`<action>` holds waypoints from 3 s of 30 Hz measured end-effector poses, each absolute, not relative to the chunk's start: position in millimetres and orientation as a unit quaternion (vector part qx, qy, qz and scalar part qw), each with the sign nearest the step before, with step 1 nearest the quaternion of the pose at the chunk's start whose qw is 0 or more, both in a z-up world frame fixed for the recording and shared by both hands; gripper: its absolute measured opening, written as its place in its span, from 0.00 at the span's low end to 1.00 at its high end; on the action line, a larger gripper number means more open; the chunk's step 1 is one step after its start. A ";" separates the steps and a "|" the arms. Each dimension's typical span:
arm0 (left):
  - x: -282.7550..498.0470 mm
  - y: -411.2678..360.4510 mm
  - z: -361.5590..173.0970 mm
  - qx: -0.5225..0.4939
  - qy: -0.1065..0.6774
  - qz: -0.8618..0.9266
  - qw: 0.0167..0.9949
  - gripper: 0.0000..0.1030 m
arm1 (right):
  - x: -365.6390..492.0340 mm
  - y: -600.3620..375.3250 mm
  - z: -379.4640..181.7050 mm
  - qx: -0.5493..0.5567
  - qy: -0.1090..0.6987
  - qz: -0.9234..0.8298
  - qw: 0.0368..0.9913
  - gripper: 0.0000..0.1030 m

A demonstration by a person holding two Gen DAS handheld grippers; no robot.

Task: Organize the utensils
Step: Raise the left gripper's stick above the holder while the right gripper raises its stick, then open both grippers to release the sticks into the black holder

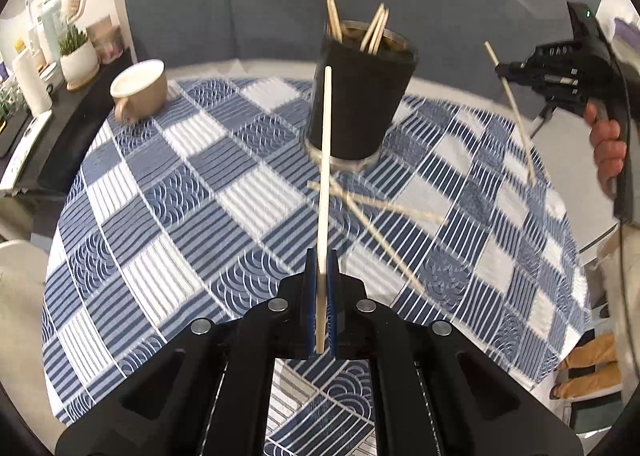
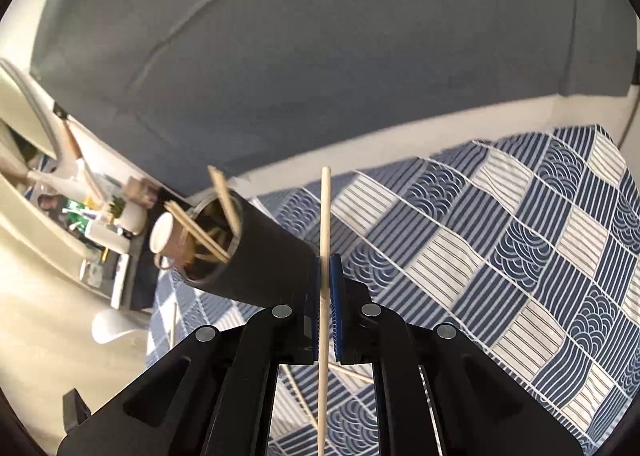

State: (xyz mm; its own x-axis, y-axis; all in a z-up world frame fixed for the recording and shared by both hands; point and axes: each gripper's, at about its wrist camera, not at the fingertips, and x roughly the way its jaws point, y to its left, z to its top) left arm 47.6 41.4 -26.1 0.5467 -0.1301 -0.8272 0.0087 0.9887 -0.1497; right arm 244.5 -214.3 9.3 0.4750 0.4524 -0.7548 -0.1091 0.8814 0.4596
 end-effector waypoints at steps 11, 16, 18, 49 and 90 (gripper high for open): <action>87.1 62.1 35.8 -0.076 0.410 -0.125 0.900 0.05 | 242.4 -185.4 56.7 0.191 0.437 0.182 0.860 0.05; 115.2 65.1 50.0 -0.074 0.379 -0.169 0.907 0.05 | 243.4 -170.8 70.8 0.206 0.404 0.202 0.868 0.05; 126.9 65.7 51.5 -0.071 0.372 -0.188 0.906 0.05 | 242.7 -165.2 75.4 0.209 0.391 0.211 0.872 0.05; 252.8 51.1 -24.0 -0.103 0.324 -0.320 0.884 0.05 | 291.3 -100.5 35.7 0.127 0.254 0.191 0.940 0.05; 155.9 93.7 35.7 -0.069 0.464 -0.190 0.862 0.05 | 265.2 -82.2 13.8 0.021 0.307 0.185 0.934 0.05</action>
